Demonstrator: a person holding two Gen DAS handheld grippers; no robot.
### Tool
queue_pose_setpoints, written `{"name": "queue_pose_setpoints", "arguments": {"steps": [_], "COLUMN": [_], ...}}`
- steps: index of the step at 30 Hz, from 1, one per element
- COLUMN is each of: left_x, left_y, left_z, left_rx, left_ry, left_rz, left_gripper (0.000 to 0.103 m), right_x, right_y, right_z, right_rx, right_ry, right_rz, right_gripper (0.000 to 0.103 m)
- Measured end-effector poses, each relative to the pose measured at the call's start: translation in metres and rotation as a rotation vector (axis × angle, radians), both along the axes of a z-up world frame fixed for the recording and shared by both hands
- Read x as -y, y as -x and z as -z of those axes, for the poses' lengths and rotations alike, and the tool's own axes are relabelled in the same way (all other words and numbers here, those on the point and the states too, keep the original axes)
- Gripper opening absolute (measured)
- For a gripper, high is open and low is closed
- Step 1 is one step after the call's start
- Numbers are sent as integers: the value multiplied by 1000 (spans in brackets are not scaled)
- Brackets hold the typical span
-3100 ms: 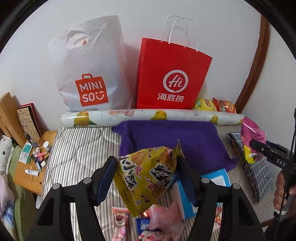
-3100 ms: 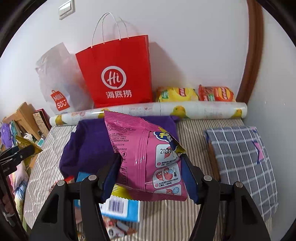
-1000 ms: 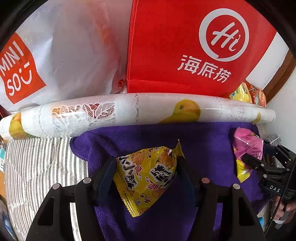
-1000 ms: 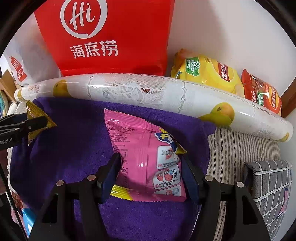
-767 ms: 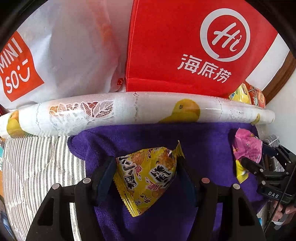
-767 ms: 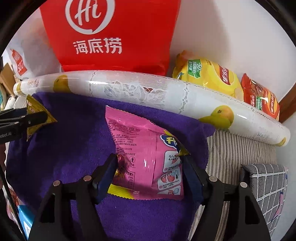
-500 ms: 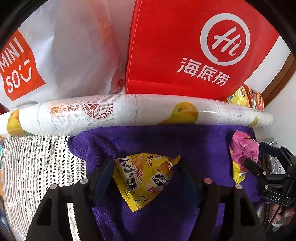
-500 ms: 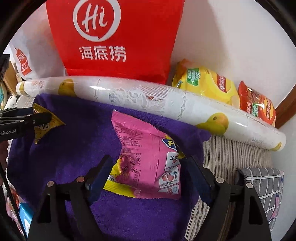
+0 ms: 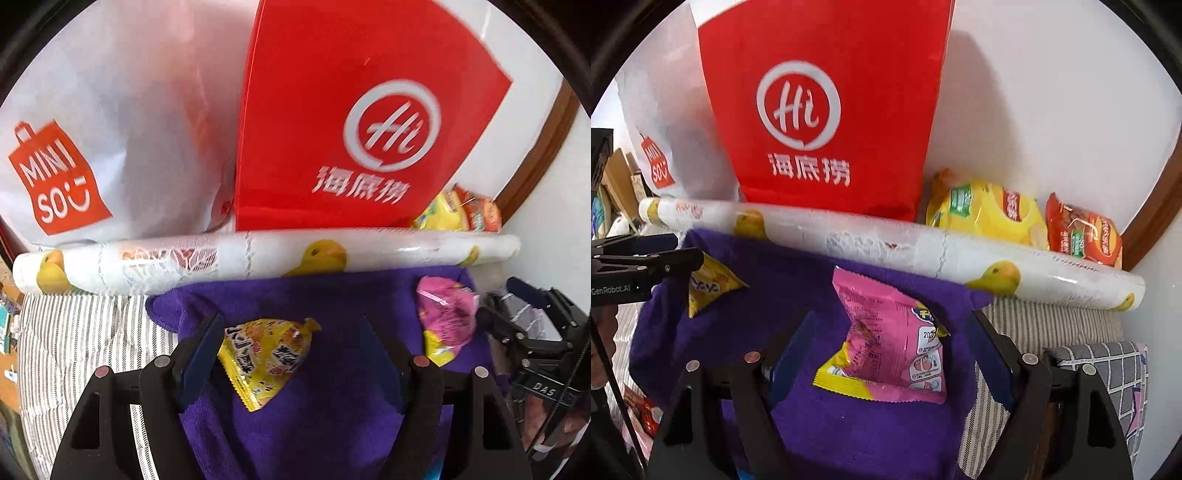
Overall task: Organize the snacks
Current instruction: 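Lower both bags onto the purple towel and open both tools, then grasp the panda-print bag with the right tool while the left tool grasps the lollipop packet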
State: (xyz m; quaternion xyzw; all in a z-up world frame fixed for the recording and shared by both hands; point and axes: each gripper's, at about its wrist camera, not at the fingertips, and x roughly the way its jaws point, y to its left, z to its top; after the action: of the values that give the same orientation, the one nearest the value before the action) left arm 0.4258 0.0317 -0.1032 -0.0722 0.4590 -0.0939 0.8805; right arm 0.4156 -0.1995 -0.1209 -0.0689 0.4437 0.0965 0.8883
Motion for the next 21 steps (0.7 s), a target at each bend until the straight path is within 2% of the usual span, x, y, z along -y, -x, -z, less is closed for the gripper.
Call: {"name": "queue_pose_setpoints", "arguments": {"steps": [7,14,17,21], "left_x": [-2,-15,-24,-32], "left_y": [22,59,85,122], "left_z": [-31,-44,-54,-60], "left_rx": [64,48,65,77], "left_ry": [1,-40,-62,-40], "left_rz": [-6,-14,-35,-55], "left_gripper": [74,74,74,74], "right_x": [-11,-17,-18,-19], "right_y": [28,75,98,132], "right_z": [-24,-38,-42,-42], "right_rx": [49,42,29,17], "right_ry": [-29,-58,-83,-94], "right_rz": [-20,-35,-38,-22], "right_gripper": [82,79,79,79]}}
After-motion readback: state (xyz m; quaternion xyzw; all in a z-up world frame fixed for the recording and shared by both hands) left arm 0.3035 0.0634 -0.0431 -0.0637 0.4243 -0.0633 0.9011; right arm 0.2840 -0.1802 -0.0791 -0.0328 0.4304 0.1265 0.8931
